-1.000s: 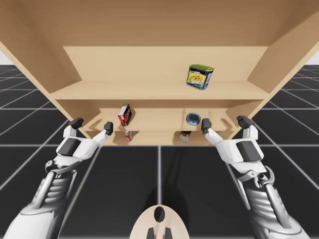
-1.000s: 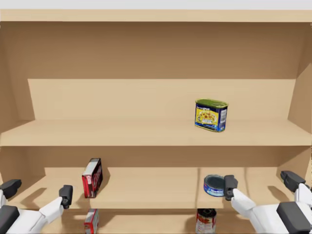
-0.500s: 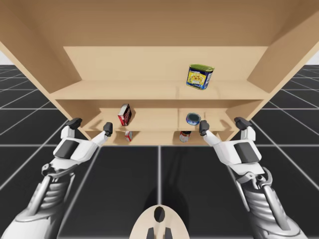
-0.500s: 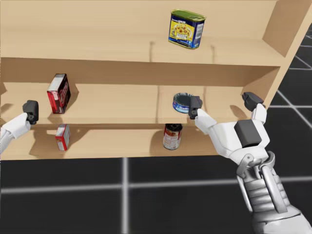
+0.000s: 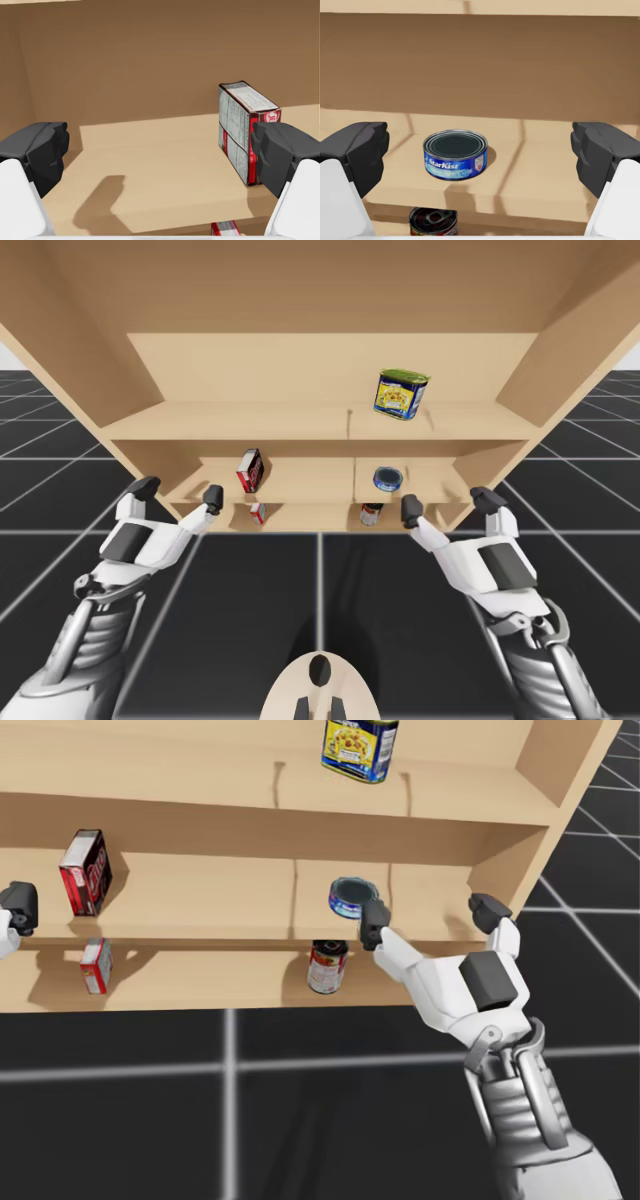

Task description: Look through the shelves, find the red soup can, and take it.

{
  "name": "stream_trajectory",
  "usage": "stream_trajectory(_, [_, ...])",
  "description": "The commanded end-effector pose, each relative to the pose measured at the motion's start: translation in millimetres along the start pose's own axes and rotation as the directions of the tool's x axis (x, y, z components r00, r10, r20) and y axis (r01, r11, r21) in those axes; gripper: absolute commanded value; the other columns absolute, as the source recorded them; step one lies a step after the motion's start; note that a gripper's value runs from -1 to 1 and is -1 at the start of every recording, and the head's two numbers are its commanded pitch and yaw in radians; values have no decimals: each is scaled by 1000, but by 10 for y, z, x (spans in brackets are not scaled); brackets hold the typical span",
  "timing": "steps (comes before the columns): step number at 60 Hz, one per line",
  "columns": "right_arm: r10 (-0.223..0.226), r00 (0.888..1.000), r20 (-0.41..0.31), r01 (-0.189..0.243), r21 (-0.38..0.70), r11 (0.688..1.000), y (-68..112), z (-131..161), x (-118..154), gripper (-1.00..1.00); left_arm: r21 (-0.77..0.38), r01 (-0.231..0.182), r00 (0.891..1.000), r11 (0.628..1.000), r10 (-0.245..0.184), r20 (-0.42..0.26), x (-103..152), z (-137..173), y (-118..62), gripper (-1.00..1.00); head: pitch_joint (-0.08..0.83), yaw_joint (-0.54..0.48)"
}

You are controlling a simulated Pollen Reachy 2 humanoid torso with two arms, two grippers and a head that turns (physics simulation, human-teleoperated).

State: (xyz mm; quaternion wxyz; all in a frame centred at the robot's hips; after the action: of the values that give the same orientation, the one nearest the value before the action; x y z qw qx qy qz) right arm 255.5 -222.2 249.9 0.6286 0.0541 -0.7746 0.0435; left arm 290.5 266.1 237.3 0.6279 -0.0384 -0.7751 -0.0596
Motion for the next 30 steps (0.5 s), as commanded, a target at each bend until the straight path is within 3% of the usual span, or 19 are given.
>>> stream_trajectory(1, [-107,992,-62,110,33,993,172,345,-118,-1000,-1,-5,1000,1000,5,0,1,4,0,-1000,592,-190])
stream_trajectory(7, [-136,987,-86,143,82,986,231,484,-355,-1000,-4,-3,1000,1000,3,3,4,9,-7,-1000,593,-191])
stream_trajectory(15, [-132,982,-135,143,76,987,235,522,-697,-1000,-4,-4,1000,1000,4,4,0,8,-5,-1000,593,-185])
stream_trajectory(23, [-160,970,-182,176,75,981,233,386,-901,-1000,-5,-4,1000,1000,4,2,-10,2,-6,-1000,596,-188])
stream_trajectory(30, [-130,969,-211,150,84,985,273,187,-1075,-1000,-7,-2,1000,1000,2,-1,-19,1,-15,-1000,598,-189])
